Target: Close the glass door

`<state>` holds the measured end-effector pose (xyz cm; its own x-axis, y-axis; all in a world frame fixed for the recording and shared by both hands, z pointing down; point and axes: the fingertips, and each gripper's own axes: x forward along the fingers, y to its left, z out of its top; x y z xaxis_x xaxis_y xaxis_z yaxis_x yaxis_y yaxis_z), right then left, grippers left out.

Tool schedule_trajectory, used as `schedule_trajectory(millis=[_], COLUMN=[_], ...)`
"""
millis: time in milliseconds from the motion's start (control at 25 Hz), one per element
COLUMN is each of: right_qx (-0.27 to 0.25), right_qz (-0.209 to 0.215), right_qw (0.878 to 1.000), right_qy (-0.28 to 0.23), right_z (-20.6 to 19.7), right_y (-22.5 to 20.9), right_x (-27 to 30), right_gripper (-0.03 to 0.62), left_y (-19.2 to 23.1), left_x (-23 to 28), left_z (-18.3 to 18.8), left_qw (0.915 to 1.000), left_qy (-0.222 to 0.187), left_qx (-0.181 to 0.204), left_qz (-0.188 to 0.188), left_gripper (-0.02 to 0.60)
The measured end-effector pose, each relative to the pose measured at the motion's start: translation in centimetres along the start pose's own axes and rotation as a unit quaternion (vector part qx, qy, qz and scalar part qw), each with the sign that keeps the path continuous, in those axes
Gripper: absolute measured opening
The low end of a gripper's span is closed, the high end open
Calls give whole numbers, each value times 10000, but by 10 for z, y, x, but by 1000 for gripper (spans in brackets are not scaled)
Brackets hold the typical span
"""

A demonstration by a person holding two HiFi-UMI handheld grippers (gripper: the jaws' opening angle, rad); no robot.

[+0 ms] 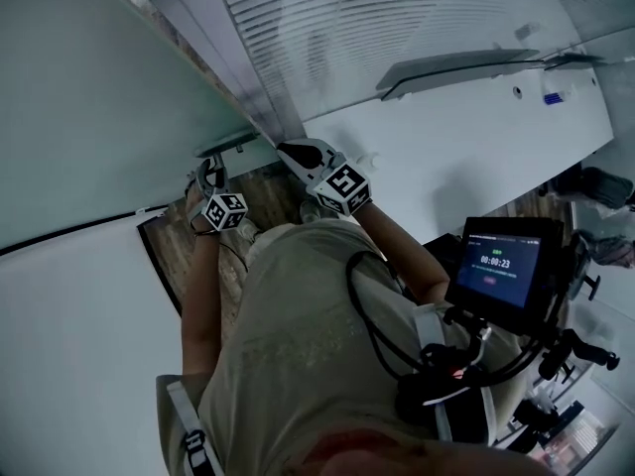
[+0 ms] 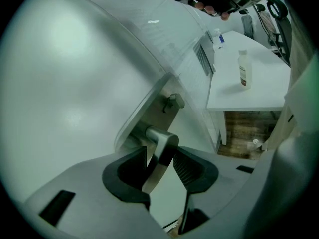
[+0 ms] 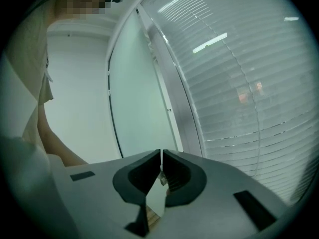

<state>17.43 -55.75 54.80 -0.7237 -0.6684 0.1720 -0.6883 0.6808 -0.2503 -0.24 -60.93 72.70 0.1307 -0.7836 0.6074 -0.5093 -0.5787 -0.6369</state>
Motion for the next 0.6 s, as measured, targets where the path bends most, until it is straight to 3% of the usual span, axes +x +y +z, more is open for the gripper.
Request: schedule_trajectory(millis=[600], right_qx=[11], right_qz=[-63], right_qw=[10000], right_qy=[-2], right_z=[-4], right_y=[-5], right_x=[-2], right_gripper=[17], left_y=[2], left_x=[16], left_z=[15], left_qw=[9998], left_qy=[-70], left_qx=[13], left_qz=[188], left_gripper=[178])
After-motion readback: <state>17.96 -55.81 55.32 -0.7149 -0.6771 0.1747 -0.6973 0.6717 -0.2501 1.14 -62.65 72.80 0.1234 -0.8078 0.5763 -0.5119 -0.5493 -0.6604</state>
